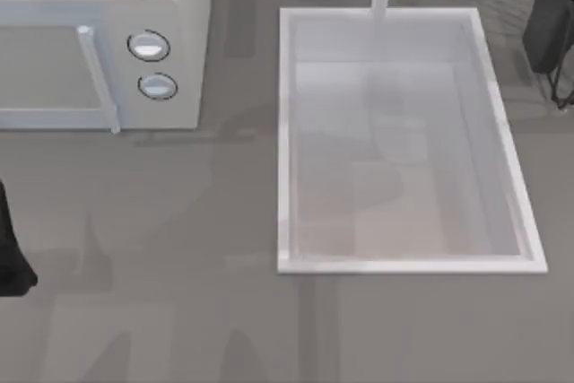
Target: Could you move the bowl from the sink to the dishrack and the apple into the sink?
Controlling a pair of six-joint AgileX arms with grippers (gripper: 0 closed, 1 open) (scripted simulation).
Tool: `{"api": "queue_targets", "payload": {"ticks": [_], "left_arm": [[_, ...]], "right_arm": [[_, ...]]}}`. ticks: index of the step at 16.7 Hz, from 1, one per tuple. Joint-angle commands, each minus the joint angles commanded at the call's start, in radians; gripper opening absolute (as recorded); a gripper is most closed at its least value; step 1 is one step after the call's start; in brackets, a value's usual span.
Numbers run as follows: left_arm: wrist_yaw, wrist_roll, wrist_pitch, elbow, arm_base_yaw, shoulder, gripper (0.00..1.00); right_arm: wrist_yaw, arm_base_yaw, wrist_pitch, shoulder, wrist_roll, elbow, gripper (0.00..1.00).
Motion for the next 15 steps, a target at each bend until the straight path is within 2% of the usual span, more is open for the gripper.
{"api": "queue_targets", "payload": {"ticks": [3,10,15], "left_arm": [[0.0,0.0,0.0,0.0,0.0,0.0,1.0],[0.0,0.0,0.0,0.0,0.0,0.0,1.0],[0.0,0.0,0.0,0.0,0.0,0.0,1.0]], "right_arm": [[-0.011,-0.063,0.062,-0.004,-0.045,-0.019,0.0],[-0.005,-0.054,0.097,0.03,-0.044,-0.03,0.0],[0.026,-0.026,0.355,0.194,-0.043,-0.122,0.0]]}}
